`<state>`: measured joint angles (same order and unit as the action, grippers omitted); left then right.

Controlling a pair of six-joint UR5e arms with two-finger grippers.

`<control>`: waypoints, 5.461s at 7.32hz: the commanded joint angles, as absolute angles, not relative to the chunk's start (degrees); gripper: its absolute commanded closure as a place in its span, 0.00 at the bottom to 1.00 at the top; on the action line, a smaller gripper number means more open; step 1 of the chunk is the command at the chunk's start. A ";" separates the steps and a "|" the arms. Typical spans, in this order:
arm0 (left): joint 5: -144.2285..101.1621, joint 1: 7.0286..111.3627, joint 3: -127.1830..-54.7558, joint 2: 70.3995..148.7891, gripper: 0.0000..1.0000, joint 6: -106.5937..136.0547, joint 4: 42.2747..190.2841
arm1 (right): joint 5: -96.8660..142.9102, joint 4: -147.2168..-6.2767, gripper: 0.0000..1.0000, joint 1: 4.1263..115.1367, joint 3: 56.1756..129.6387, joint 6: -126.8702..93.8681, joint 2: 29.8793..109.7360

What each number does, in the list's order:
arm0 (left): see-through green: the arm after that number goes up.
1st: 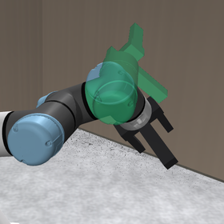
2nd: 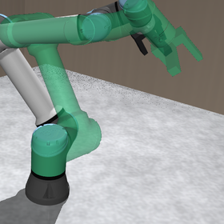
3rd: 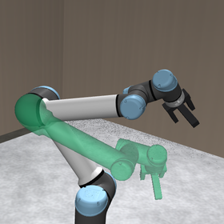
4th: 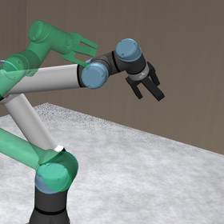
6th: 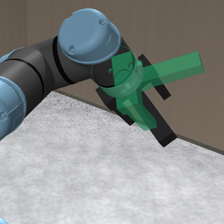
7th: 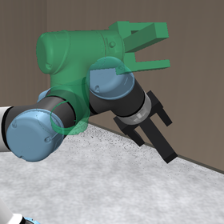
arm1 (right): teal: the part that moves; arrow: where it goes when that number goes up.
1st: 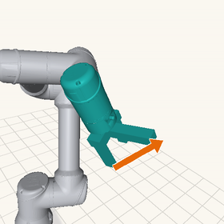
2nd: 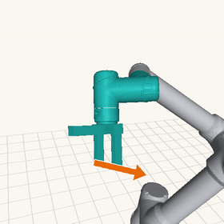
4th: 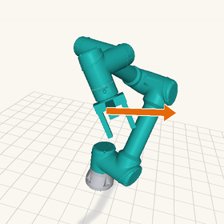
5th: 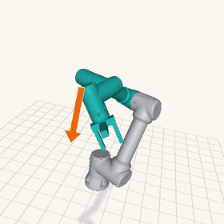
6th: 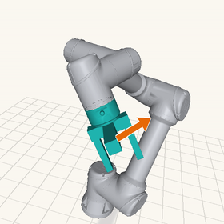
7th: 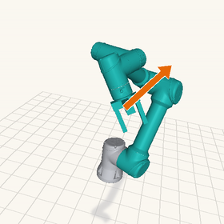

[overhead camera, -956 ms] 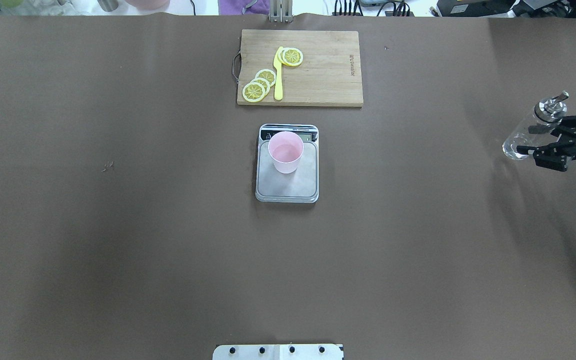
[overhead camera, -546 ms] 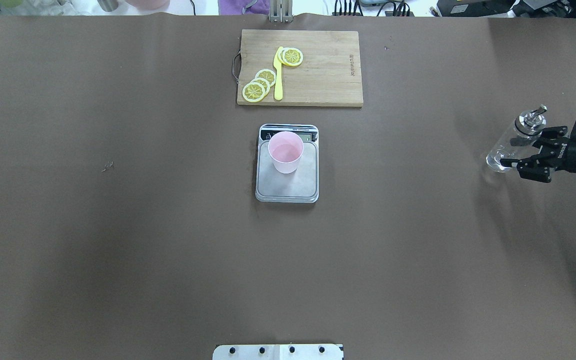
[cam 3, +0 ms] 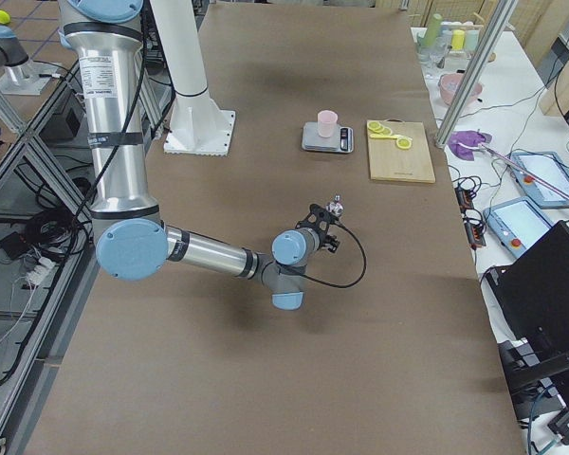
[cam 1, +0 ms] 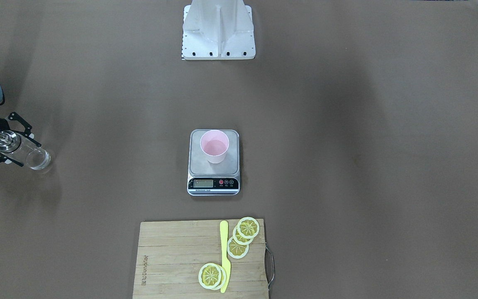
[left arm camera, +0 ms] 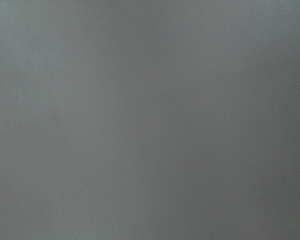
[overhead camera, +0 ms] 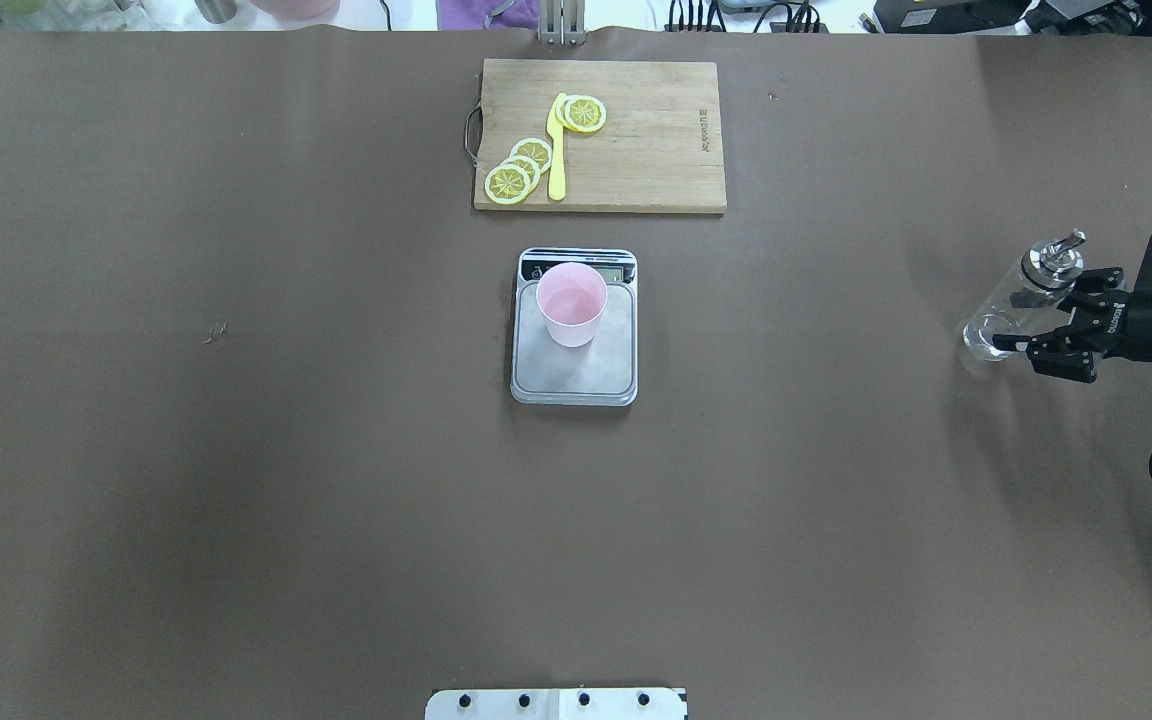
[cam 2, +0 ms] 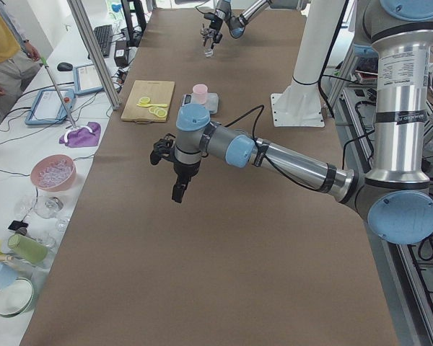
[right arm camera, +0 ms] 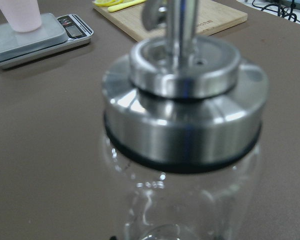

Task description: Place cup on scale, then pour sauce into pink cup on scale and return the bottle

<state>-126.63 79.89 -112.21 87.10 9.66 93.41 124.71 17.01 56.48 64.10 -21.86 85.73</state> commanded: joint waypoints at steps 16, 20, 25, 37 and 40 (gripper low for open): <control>-126.82 79.98 -113.29 87.01 0.02 9.67 93.25 | 127.79 26.83 0.00 61.66 63.46 -28.39 96.06; -127.18 79.89 -113.11 87.01 0.02 13.50 93.16 | 130.52 -2.30 0.01 74.34 63.63 -28.47 89.93; -127.27 79.89 -113.55 86.75 0.02 14.77 93.43 | 134.91 -46.32 0.00 77.17 66.17 -24.98 74.91; -140.71 83.76 -108.18 82.63 0.02 13.89 92.20 | 132.45 -76.02 0.00 88.68 94.91 0.97 100.26; -139.93 83.85 -108.55 83.22 0.02 13.71 92.81 | 133.94 -76.20 0.00 88.68 98.42 0.88 105.27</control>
